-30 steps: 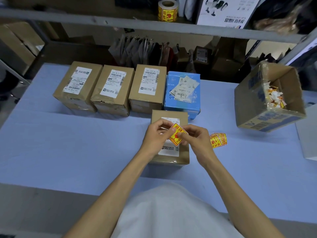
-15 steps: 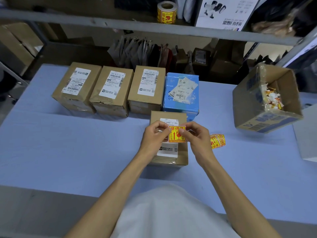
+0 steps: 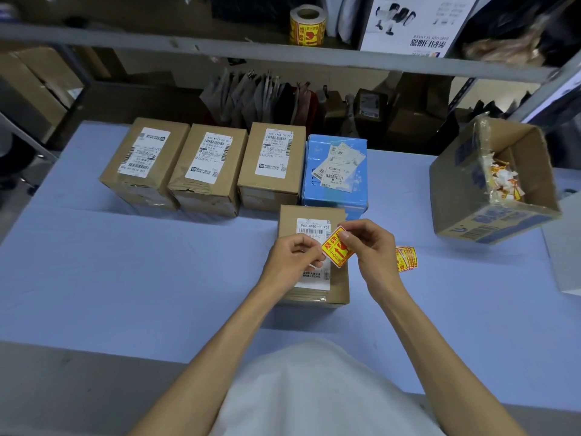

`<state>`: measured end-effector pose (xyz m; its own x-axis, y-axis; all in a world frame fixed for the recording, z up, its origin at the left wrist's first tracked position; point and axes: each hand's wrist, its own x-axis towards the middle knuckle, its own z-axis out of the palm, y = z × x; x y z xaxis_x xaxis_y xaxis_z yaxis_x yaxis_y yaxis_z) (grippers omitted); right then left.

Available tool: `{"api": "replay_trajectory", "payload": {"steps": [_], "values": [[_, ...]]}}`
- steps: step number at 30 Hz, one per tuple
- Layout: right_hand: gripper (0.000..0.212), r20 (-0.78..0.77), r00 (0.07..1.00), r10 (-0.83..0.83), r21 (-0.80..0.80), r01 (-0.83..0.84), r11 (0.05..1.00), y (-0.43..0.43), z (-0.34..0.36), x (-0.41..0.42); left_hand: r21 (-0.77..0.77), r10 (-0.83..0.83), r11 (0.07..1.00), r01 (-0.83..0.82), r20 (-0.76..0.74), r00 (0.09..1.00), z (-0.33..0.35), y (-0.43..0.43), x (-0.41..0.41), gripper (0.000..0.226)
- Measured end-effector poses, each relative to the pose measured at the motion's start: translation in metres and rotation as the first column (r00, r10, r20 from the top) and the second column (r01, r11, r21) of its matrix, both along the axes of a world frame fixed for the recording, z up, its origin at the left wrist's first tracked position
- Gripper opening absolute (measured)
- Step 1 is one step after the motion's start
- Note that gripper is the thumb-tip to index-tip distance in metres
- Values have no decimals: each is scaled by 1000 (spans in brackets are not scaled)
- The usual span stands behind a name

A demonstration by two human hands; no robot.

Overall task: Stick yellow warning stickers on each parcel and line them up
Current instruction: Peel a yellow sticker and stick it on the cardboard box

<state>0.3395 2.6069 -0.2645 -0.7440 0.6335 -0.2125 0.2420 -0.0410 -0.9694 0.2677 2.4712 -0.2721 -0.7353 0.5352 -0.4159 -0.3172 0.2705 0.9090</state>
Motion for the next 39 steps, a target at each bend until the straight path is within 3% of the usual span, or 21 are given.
{"api": "replay_trajectory", "payload": {"steps": [12,15,18,20,39], "values": [[12,36,999,18,109,-21,994,7,-4,-3,25,-9,1000,9,17,1000,1,0,-1,9],[16,45,999,-4,309,-10,951,5,-8,1,29,10,1000,-10,10,1000,0,0,-2,8],[13,-26,1000,16,573,2,819,-4,-8,6,57,37,998,-37,12,999,-1,1,-3,9],[8,-33,996,85,651,-43,758,-12,-9,8,81,49,996,-49,7,999,-1,2,-3,11],[4,15,987,158,451,-148,880,-20,-3,7,143,21,990,-3,-128,992,-8,3,-4,15]]}}
